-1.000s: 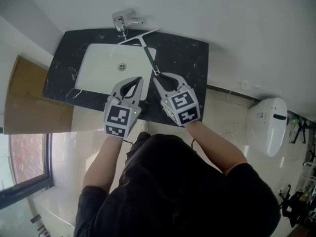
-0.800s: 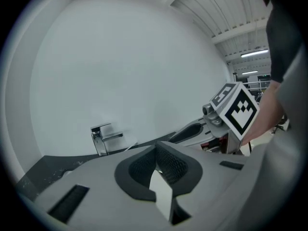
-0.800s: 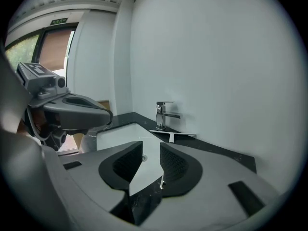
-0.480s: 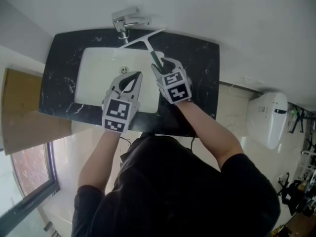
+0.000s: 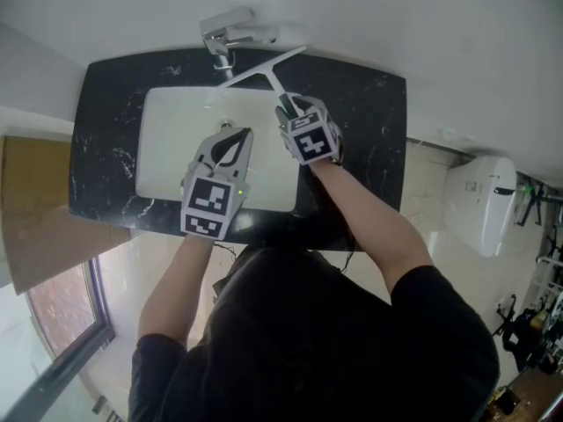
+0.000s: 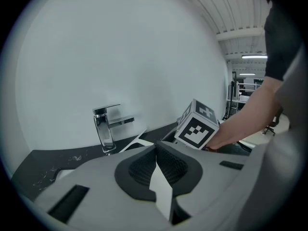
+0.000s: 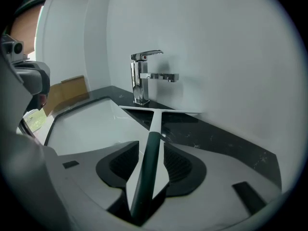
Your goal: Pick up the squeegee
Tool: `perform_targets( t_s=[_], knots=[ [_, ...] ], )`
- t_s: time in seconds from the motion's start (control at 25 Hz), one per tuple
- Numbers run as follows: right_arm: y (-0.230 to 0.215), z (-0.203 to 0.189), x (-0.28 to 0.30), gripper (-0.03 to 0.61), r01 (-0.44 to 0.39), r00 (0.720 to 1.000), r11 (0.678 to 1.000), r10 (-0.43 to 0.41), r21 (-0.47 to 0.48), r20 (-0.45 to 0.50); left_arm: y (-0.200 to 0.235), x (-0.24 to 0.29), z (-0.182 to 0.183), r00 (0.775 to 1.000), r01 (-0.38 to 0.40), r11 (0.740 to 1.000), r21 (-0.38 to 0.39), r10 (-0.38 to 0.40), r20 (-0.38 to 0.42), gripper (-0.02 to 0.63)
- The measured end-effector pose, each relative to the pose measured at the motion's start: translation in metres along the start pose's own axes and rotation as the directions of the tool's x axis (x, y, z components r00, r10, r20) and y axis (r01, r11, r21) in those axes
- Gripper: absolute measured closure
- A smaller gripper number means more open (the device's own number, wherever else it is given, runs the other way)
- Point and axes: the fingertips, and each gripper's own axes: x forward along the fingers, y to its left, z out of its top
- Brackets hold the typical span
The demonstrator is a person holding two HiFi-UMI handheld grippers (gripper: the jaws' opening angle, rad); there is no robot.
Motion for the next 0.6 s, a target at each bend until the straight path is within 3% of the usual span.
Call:
perform_targets(
  t_s=[0.2, 0.28, 0.6],
  knots=[
    [-0.002, -0.004, 0.010, 0.414, 0.002, 0.999, 1.000, -0.002, 0.014, -0.047, 0.005, 0.003, -0.005, 1.000, 0.005, 1.000, -0.016, -0.005, -0.003, 0.609],
    [-0.003, -0.005, 0.012, 0.446, 0.010, 0.998, 1.000, -0.009, 0.015, -0.055, 0.006, 0.002, -0.008, 1.000, 0.004, 1.000, -0.021, -0.004, -0.004, 0.609],
    [-0.008, 0.004, 0.002, 0.476, 0.042, 0.999, 0.998, -0.042, 0.040, 0.001, 0.005, -0.003, -0.010, 1.000, -0.007, 0.999, -0.031, 0.007, 0.000, 0.609]
  ],
)
